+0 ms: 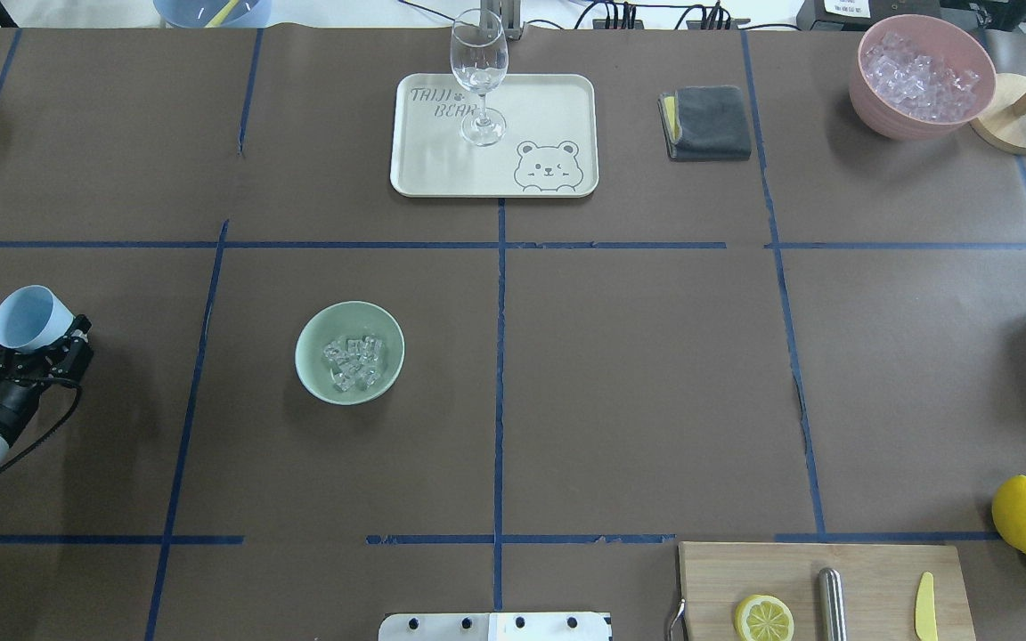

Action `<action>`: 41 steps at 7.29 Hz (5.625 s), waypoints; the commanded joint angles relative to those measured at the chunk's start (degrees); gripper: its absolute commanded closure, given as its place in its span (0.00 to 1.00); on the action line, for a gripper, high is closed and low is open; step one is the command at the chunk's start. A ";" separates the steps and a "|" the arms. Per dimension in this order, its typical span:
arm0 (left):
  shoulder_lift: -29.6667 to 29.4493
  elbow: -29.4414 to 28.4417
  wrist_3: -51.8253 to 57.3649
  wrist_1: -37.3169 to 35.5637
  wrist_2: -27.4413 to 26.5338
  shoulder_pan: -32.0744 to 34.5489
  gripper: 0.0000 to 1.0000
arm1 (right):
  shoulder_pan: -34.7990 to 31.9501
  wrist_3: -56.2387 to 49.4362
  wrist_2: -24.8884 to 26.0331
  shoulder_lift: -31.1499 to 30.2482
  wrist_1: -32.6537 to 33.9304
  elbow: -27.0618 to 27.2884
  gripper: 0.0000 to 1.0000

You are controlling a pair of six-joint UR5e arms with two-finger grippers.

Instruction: Pour ice into bowl

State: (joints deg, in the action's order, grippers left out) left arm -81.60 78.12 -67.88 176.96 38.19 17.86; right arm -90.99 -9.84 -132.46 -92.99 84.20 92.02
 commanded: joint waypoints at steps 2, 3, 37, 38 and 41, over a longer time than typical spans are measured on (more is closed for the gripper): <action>0.74 1.07 0.55 0.67 0.13 0.59 0.00 | -0.06 0.00 0.00 0.01 0.00 -0.09 0.00; 1.44 2.73 0.82 0.67 0.40 1.47 0.00 | -0.06 0.00 0.00 0.09 0.00 -0.09 0.00; -5.76 20.85 67.18 -89.77 98.04 73.11 0.00 | 68.14 81.39 36.39 64.17 0.00 -21.79 0.12; -5.76 20.85 67.18 -89.77 98.04 73.11 0.00 | 68.49 81.39 36.39 64.25 0.00 -21.80 0.29; -5.76 20.93 67.18 -89.77 98.04 73.11 0.00 | 68.93 81.21 36.04 64.17 -0.09 -21.80 1.00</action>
State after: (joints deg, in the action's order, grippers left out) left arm -87.36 98.98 -0.70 87.19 136.23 90.97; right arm -22.43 71.30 -96.30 -28.77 84.15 70.26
